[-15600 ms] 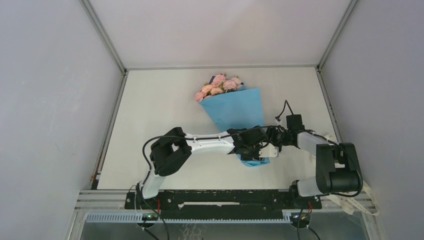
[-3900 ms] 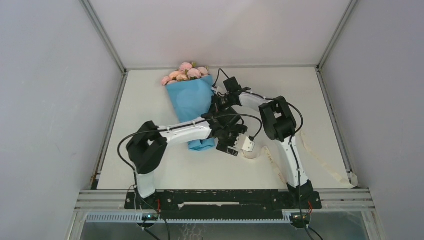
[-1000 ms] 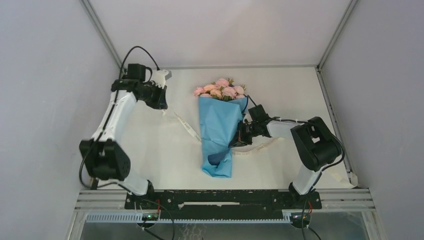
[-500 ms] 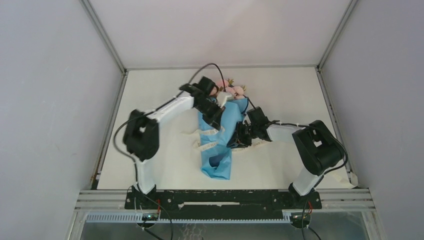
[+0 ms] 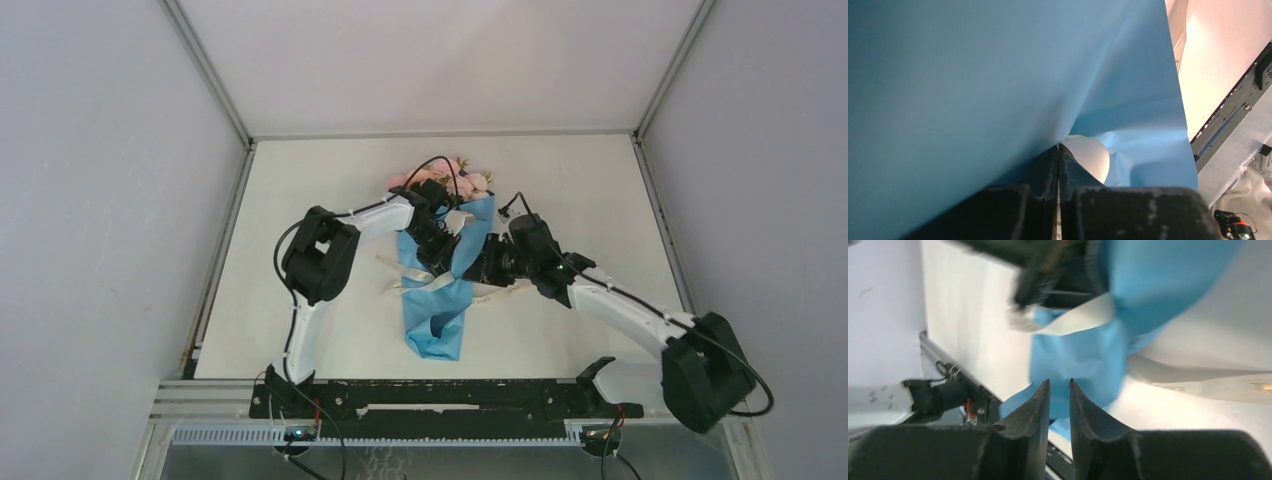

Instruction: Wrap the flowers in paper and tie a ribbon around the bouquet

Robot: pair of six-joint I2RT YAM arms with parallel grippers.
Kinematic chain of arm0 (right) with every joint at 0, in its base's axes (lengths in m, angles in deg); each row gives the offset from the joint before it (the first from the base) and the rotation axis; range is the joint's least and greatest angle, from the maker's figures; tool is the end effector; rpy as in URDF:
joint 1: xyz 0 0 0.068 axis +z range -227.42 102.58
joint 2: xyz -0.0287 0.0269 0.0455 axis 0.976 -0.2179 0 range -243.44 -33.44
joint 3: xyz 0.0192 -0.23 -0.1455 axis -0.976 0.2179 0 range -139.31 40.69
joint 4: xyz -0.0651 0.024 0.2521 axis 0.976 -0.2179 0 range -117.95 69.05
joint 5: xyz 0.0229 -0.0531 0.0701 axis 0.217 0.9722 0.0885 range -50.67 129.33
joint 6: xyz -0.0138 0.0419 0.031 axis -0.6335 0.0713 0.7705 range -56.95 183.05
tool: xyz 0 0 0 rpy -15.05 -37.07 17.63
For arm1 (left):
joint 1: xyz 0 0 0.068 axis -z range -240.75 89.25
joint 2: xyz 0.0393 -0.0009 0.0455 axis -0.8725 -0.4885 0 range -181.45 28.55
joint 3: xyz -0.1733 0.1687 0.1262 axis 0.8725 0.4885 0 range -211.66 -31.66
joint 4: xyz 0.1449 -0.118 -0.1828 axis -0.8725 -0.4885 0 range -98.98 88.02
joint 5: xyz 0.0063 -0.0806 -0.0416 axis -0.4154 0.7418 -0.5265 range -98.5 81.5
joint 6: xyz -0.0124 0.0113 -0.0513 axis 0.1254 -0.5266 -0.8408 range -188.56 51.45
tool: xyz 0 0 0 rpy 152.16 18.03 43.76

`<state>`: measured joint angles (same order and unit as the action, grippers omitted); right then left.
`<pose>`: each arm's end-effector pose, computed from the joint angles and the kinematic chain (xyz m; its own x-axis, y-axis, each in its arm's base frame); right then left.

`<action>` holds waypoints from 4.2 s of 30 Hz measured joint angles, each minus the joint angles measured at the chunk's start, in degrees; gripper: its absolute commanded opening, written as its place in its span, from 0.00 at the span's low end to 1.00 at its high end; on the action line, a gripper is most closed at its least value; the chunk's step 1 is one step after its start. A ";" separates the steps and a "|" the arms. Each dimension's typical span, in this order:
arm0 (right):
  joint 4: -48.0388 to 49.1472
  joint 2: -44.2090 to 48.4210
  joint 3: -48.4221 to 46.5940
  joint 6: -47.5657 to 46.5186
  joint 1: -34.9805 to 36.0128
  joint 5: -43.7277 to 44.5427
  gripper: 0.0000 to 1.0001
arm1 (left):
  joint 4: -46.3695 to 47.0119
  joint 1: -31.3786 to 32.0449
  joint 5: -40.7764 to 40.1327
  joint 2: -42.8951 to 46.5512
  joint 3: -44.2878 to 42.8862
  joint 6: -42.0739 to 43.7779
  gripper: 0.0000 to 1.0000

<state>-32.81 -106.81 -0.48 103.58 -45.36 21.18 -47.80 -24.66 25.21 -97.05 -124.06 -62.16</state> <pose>0.2155 0.1479 0.2117 -0.8991 0.1657 -0.4053 -0.1443 0.7618 0.6316 0.3367 -0.2701 0.1424 -0.7242 0.6426 -0.2501 0.6603 0.5416 -0.5203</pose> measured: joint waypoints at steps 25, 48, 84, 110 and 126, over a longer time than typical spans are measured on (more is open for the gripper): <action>20.48 -18.56 5.05 -21.40 28.13 -5.95 0.00 | 1.38 -1.09 2.86 -0.63 0.42 -1.92 0.00; 8.83 -11.45 -0.22 -23.50 35.87 -6.08 0.00 | 1.29 -1.40 3.96 -1.05 0.42 -2.01 0.00; -1.16 -6.60 3.80 -14.88 32.02 -1.11 0.28 | 1.25 -1.40 3.85 -1.05 0.42 -1.90 0.00; -13.55 5.20 9.11 -5.99 -58.80 17.46 0.92 | 1.25 -1.18 3.28 -0.87 0.42 -1.88 0.00; -4.68 -5.97 4.94 -9.42 -50.95 14.12 0.57 | 1.22 -0.96 2.64 -0.72 0.42 -1.86 0.00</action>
<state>-37.48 -112.77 4.46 94.16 -96.31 35.30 -46.58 -25.62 27.86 -97.77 -123.65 -64.02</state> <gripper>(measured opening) 0.641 0.004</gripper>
